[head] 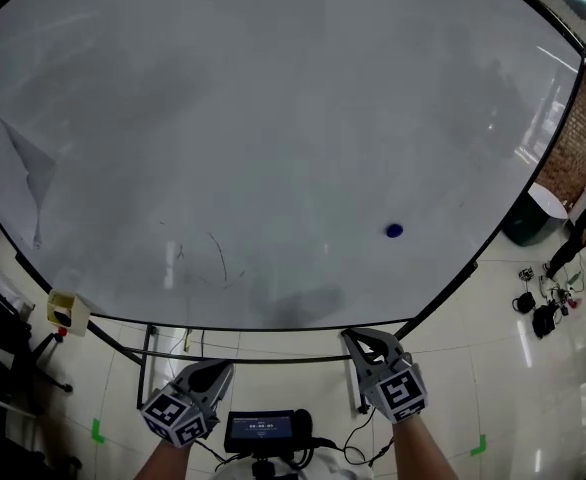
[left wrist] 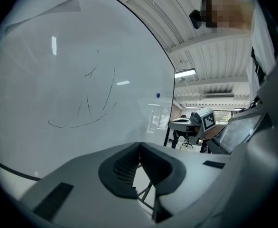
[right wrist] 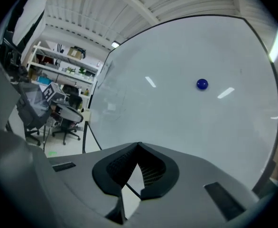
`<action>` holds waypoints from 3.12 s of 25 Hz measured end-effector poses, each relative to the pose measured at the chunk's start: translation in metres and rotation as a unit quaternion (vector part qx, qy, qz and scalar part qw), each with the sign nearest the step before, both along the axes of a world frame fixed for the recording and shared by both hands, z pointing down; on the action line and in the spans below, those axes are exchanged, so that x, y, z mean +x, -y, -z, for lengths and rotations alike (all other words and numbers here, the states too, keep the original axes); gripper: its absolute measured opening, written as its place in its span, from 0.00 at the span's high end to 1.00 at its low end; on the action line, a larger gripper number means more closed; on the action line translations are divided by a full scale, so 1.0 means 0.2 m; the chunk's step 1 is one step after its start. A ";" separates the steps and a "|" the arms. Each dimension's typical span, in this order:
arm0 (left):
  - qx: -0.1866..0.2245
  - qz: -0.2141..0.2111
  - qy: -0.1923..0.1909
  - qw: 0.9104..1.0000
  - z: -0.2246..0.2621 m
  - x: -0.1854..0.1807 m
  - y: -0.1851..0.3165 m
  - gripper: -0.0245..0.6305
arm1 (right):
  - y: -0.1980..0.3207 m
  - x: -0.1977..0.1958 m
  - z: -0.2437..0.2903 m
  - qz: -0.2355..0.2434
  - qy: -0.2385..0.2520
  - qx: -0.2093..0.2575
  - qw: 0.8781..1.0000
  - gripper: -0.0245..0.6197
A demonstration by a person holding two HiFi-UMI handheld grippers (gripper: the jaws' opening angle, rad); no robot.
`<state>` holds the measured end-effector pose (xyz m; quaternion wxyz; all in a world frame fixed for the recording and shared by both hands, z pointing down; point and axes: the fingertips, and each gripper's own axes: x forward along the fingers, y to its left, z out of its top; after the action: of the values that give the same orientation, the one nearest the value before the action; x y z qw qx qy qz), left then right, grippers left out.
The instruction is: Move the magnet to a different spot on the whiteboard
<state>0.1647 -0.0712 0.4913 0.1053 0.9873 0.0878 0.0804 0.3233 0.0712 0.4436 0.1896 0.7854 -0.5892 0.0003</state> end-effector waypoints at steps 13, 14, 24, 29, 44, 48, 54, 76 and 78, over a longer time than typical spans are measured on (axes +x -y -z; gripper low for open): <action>-0.006 0.006 0.004 1.000 -0.04 0.22 0.03 0.91 | 0.03 0.26 0.03 0.156 -0.367 -0.311 0.862 0.91; -0.004 0.008 0.004 1.000 -0.03 0.23 0.03 0.91 | 0.02 0.28 0.04 0.161 -0.392 -0.324 0.846 0.91; 0.007 0.027 0.013 1.000 0.00 0.32 0.04 0.91 | 0.04 0.43 0.43 0.135 -0.499 -0.224 0.826 0.82; 0.011 0.030 0.021 0.999 0.00 0.36 0.07 0.91 | 0.09 0.41 0.64 0.127 -0.471 -0.049 0.871 0.77; 0.022 0.055 0.026 0.998 0.03 0.43 0.09 0.91 | 0.06 0.60 0.85 -0.014 -0.360 0.185 0.914 0.73; 0.028 0.061 0.025 0.997 0.04 0.42 0.12 0.91 | 0.05 0.62 0.85 -0.034 -0.336 0.218 0.916 0.72; 0.032 0.062 0.031 0.997 0.05 0.42 0.13 0.91 | 0.06 0.65 0.84 -0.067 -0.325 0.238 0.913 0.69; 0.049 0.061 0.019 0.997 0.11 0.36 0.09 0.91 | 0.02 0.65 0.82 -0.093 -0.257 0.270 0.923 0.73; 0.048 0.062 0.018 0.997 0.12 0.33 0.10 0.91 | 0.03 0.63 0.84 -0.090 -0.245 0.277 0.925 0.73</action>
<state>0.2314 -0.0910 0.4681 0.0639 0.9932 0.0202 0.0956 0.4494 0.0655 0.2763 0.1022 0.8316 -0.4280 -0.3388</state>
